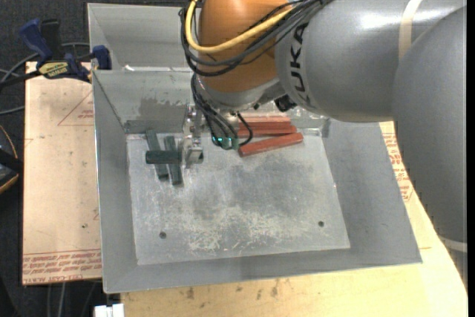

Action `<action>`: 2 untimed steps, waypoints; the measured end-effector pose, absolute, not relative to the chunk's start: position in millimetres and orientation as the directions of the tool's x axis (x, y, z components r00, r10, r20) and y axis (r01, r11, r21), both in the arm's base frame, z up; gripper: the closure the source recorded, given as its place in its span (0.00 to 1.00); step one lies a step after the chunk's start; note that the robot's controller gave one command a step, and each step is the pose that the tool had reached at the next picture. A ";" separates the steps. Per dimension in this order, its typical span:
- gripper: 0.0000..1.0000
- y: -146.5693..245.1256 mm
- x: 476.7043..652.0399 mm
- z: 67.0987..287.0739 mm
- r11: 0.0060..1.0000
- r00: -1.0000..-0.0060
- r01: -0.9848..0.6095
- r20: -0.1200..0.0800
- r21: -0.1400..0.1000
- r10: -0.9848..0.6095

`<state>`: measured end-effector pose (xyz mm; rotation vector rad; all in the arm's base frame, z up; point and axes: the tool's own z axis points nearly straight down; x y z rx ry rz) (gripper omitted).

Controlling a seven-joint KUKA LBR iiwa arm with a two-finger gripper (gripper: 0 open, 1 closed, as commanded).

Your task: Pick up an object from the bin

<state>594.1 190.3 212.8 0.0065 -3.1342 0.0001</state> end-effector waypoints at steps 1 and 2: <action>0.00 189.1 595.9 217.9 1.000 -1.000 -0.001 -0.001 0.001 -0.001; 0.00 197.9 605.5 163.2 0.994 -0.994 0.114 -0.004 0.003 0.114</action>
Offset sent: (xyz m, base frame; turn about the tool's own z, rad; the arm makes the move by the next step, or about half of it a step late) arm 0.0246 0.0213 -0.1428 0.3037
